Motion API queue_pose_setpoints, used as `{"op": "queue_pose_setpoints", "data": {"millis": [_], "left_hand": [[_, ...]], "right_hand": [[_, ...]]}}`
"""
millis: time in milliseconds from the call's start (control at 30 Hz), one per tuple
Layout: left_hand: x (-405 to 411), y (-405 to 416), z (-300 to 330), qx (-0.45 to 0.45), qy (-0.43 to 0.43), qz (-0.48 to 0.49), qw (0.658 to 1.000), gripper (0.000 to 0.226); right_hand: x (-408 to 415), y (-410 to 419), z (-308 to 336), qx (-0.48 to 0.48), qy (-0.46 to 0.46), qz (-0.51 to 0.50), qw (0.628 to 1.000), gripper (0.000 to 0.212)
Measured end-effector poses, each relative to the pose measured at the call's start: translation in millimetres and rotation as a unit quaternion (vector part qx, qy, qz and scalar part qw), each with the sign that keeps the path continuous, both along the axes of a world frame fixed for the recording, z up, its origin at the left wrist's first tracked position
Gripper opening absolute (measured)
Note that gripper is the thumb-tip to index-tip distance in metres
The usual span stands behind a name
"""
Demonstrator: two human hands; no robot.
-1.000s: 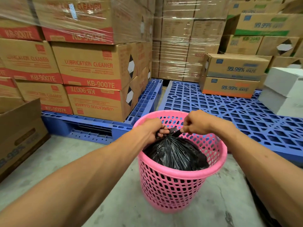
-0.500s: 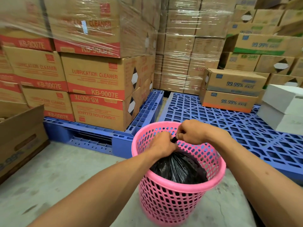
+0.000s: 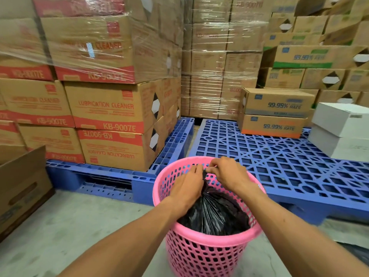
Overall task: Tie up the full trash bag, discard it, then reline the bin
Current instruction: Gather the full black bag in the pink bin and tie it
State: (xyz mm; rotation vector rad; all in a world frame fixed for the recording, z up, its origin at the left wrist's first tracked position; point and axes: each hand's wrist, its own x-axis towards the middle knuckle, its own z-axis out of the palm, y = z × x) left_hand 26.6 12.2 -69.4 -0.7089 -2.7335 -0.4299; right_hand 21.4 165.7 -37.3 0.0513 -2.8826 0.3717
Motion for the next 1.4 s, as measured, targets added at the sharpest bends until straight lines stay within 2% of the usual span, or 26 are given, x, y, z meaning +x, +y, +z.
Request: {"op": "queue_pose_setpoints", "data": {"millis": [100,200,267,300,333,367,400,433,500,533,633,700,767,867,1000,1100,1200,1267,1333,1400], "left_hand": [[0,-4,0,0.014,-0.012,0.005,1.000,0.024],[3,-4,4,0.044,-0.010,0.055,0.997,0.022],[1,1,11,0.101,-0.100,0.144,0.979,0.029],[-2,4,14,0.159,-0.175,0.186,0.954,0.035],[-7,8,17,0.255,-0.258,0.204,0.909,0.036],[-12,10,17,0.352,-0.328,0.209,0.852,0.034],[-15,13,18,0.427,-0.400,0.199,0.786,0.022],[-14,13,18,0.467,-0.454,0.186,0.736,0.009],[-13,13,16,0.491,-0.487,0.170,0.702,0.026],[-13,13,15,0.496,-0.491,0.161,0.697,0.029],[-18,12,10,0.518,-0.484,0.155,0.688,0.031],[-22,8,9,0.520,-0.479,0.155,0.690,0.030],[-20,6,10,0.507,-0.469,0.156,0.706,0.029],[-17,3,10,0.464,-0.446,0.159,0.749,0.028],[-16,1,9,0.439,-0.439,0.146,0.770,0.025],[-13,0,10,0.417,-0.431,0.137,0.789,0.022],[-10,-1,13,0.400,-0.429,0.120,0.801,0.024],[-10,-3,13,0.382,-0.421,0.101,0.816,0.025],[-9,-7,11,0.357,-0.397,0.098,0.840,0.027],[-8,-13,10,0.316,-0.386,0.104,0.861,0.013]], "right_hand": [[-8,-3,-18,-0.102,-0.058,-0.014,0.993,0.022],[-16,-7,-29,-0.109,-0.099,0.008,0.989,0.013],[-21,-8,-32,-0.110,-0.116,0.035,0.986,0.007],[-24,-6,-33,-0.110,-0.119,0.041,0.986,0.006],[-27,-3,-36,-0.114,-0.116,0.040,0.986,0.006],[-26,0,-36,-0.123,-0.109,0.032,0.986,0.012],[-25,2,-36,-0.131,-0.105,0.024,0.985,0.016],[-24,5,-36,-0.137,-0.104,0.021,0.985,0.018],[-20,9,-34,-0.157,-0.113,0.021,0.981,0.023],[-19,11,-35,-0.174,-0.116,0.024,0.978,0.021],[-18,14,-33,-0.220,-0.102,0.043,0.969,0.006],[-16,16,-28,-0.250,-0.088,0.062,0.962,0.010],[-12,17,-24,-0.272,-0.090,0.088,0.954,0.012],[-7,15,-20,-0.273,-0.101,0.115,0.950,0.010],[-2,12,-13,-0.273,-0.108,0.131,0.947,0.008],[1,9,-12,-0.213,-0.101,0.141,0.961,0.008],[1,7,-16,-0.091,-0.086,0.140,0.982,0.019],[1,4,-18,-0.014,-0.071,0.126,0.989,0.014],[2,2,-18,0.021,-0.071,0.117,0.990,0.012],[4,3,-17,0.038,-0.086,0.101,0.990,0.019]]}}
